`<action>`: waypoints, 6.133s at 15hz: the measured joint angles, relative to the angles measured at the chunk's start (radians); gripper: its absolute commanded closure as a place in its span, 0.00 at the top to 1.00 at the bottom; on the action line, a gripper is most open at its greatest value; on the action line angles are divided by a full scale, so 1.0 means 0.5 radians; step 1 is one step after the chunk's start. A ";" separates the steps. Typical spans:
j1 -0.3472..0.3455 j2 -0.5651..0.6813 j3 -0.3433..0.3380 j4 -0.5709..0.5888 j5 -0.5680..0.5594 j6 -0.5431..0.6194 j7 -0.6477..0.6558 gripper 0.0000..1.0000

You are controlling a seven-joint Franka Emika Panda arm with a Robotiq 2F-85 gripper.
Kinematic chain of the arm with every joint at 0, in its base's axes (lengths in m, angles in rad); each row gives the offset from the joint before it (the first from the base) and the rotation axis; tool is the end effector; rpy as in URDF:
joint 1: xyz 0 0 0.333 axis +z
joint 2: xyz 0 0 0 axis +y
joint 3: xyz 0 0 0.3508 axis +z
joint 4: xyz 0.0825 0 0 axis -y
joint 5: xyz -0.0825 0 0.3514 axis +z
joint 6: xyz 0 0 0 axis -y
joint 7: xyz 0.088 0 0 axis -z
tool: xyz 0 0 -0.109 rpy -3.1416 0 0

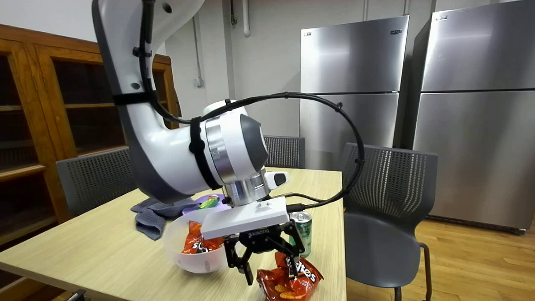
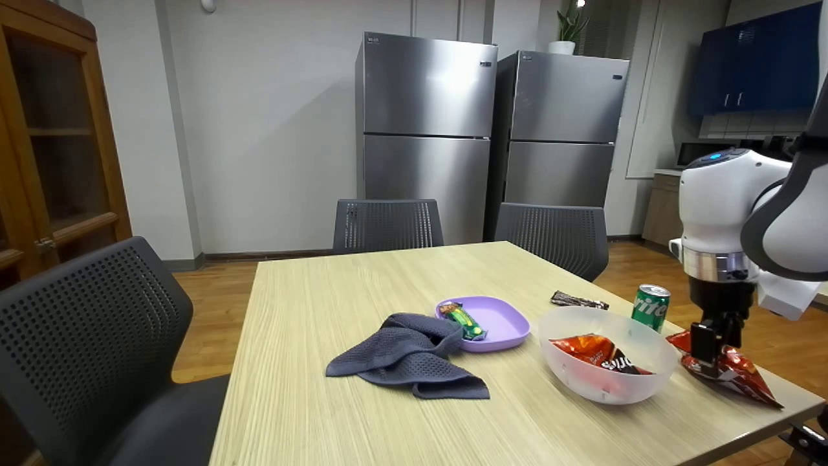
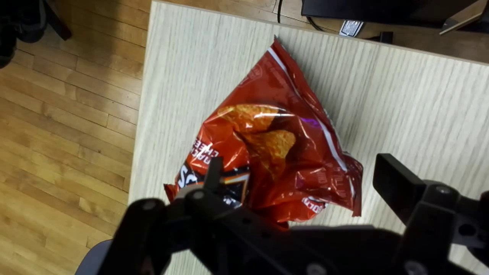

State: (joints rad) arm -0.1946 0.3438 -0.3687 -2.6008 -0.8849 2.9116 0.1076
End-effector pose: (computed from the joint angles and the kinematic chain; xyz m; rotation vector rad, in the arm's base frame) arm 0.3676 -0.1864 0.1949 2.8382 0.3116 -0.1800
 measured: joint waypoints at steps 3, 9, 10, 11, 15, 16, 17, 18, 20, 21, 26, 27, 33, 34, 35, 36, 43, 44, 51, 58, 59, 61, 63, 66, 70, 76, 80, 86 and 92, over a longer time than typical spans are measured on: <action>0.000 0.025 0.000 0.017 0.000 0.011 0.009 0.72; 0.025 0.057 -0.015 0.038 -0.011 0.030 0.027 0.35; 0.032 0.059 -0.019 0.038 -0.011 0.032 0.028 0.28; 0.037 0.061 -0.021 0.038 -0.011 0.034 0.030 0.20; 0.062 0.068 -0.035 0.039 -0.011 0.036 0.041 0.00; 0.070 0.069 -0.042 0.040 -0.011 0.037 0.043 0.00; 0.076 0.070 -0.047 0.040 -0.011 0.038 0.044 0.00; 0.080 0.071 -0.048 0.040 -0.011 0.038 0.047 0.01; 0.083 0.072 -0.049 0.040 -0.011 0.039 0.049 0.01; 0.083 0.072 -0.049 0.040 -0.011 0.039 0.049 0.01; 0.077 0.036 -0.052 0.031 -0.008 0.035 0.046 0.01; 0.073 0.011 -0.055 0.022 -0.008 0.034 0.042 0.01; 0.026 -0.248 -0.087 -0.096 -0.008 0.032 -0.084 0.01; 0.015 -0.300 -0.094 -0.119 -0.008 0.032 -0.115 0.01; 0.005 -0.348 -0.100 -0.139 -0.008 0.031 -0.142 0.01; -0.005 -0.398 -0.106 -0.159 -0.006 0.031 -0.173 0.01; -0.017 -0.709 -0.090 -0.278 0.026 0.031 -0.354 0.01; -0.018 -0.748 -0.066 -0.296 0.046 0.031 -0.380 0.01; 0.026 -0.869 0.154 -0.343 0.447 0.032 -0.650 0.01; 0.213 -0.880 0.342 -0.341 1.044 -0.045 -0.957 0.01; 0.237 -0.892 0.359 -0.341 1.097 -0.074 -0.991 0.01; 0.275 -0.931 0.380 -0.341 1.179 -0.142 -1.064 0.01; 0.306 -0.982 0.389 -0.341 1.213 -0.214 -1.141 0.01; 0.339 -1.041 0.403 -0.341 1.235 -0.310 -1.229 0.01; 0.402 -1.039 0.410 -0.347 1.258 -0.373 -1.303 0.01; 0.433 -0.946 0.458 -0.348 1.259 -0.302 -1.333 0.01; 0.433 -0.850 0.478 -0.348 1.244 -0.206 -1.339 0.01; 0.425 -0.767 0.481 -0.348 1.232 -0.166 -1.339 0.47; 0.369 -0.766 0.480 -0.344 1.230 -0.149 -1.338 0.90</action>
State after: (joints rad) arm -0.0098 -0.0393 -0.1288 -2.7730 -0.2700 2.8372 -0.5615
